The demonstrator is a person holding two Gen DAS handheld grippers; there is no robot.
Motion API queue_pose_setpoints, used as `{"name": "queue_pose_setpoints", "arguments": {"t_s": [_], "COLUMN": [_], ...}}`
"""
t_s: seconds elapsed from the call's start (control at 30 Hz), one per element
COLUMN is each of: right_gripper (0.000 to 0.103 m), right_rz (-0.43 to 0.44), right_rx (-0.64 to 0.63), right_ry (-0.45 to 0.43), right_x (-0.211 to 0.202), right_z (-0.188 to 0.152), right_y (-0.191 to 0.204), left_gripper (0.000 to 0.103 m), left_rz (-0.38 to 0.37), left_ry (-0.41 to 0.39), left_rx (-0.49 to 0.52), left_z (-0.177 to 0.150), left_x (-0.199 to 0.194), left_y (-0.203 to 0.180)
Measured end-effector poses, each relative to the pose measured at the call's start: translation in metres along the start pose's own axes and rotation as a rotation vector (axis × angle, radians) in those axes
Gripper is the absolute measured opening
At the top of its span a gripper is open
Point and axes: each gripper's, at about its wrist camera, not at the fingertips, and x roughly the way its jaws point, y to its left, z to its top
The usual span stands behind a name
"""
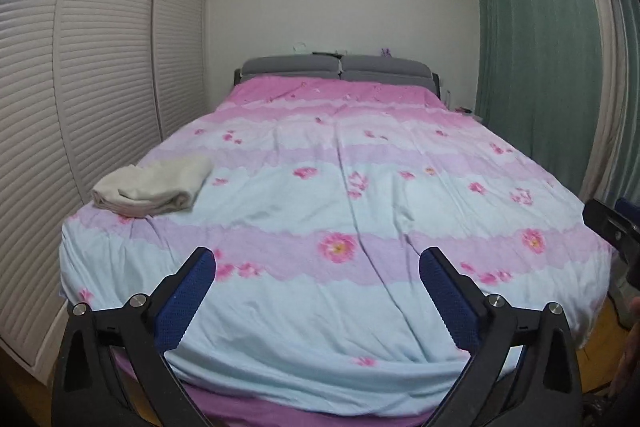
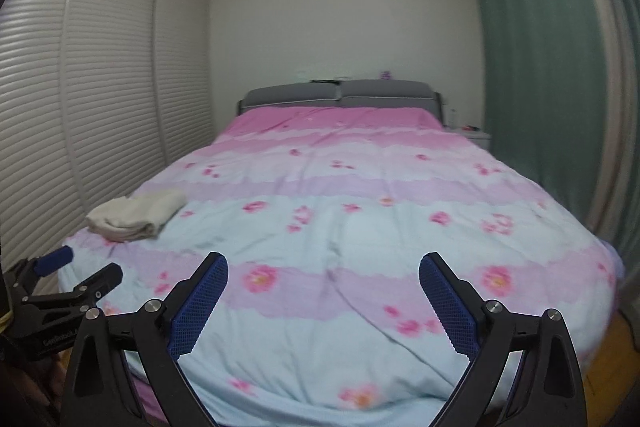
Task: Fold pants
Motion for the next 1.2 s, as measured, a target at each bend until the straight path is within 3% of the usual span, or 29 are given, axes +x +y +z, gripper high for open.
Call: {"name": "queue_pose_setpoints", "arguments": {"t_s": [0.5, 1.2], "right_gripper": [0.101, 0.101], "right_rz": [-0.065, -0.069], "right_rx": [0.004, 0.012], "right_ry": [-0.031, -0.045], "right_x": [-0.058, -0.064], "right_z": [-0.028, -0.035], "right_y": [-0.035, -0.042], "left_gripper": [0.103, 0.103], "left_rz": [0.043, 0.033], "left_ry": [0.036, 0.000], "left_rx": [0.001, 0.017], "left_z": [-0.031, -0.034], "left_x": [-0.021, -0.032], "left_y": [-0.015, -0.026]}}
